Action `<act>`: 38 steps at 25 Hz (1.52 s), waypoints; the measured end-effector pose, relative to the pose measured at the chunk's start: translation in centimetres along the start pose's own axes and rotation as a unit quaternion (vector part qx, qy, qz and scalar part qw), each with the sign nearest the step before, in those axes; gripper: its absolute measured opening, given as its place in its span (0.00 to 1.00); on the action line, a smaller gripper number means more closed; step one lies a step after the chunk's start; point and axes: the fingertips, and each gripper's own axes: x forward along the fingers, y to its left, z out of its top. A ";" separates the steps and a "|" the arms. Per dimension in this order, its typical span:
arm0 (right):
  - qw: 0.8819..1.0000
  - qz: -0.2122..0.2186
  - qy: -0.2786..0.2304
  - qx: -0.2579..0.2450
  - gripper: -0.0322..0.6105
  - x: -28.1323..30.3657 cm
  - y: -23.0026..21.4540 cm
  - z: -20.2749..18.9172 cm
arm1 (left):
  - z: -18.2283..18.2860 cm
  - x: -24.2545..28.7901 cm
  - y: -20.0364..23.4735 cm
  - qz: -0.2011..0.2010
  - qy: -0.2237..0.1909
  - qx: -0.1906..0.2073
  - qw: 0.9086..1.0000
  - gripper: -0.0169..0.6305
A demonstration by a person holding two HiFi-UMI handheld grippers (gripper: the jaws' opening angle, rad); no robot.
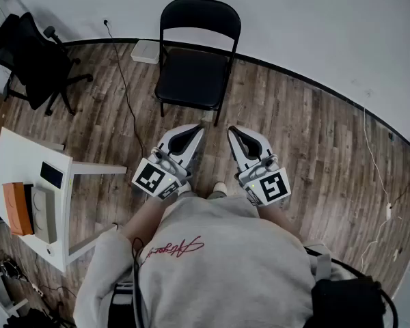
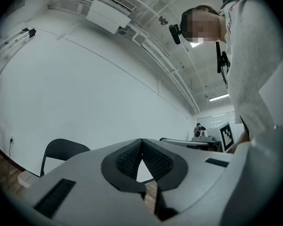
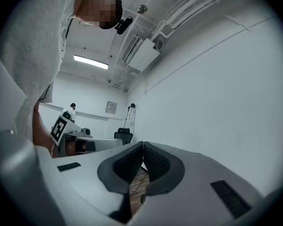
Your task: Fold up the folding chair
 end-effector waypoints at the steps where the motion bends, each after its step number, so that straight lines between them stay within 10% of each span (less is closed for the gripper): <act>1: 1.000 -0.001 -0.001 0.000 0.08 0.0 0.0 0.0 | 0.0 -0.1 0.0 -0.001 -0.001 0.000 1.000 0.05; 38: 1.000 0.015 -0.011 -0.010 0.08 1.8 -7.5 -1.3 | -0.5 5.4 4.3 0.049 -0.020 0.016 0.998 0.05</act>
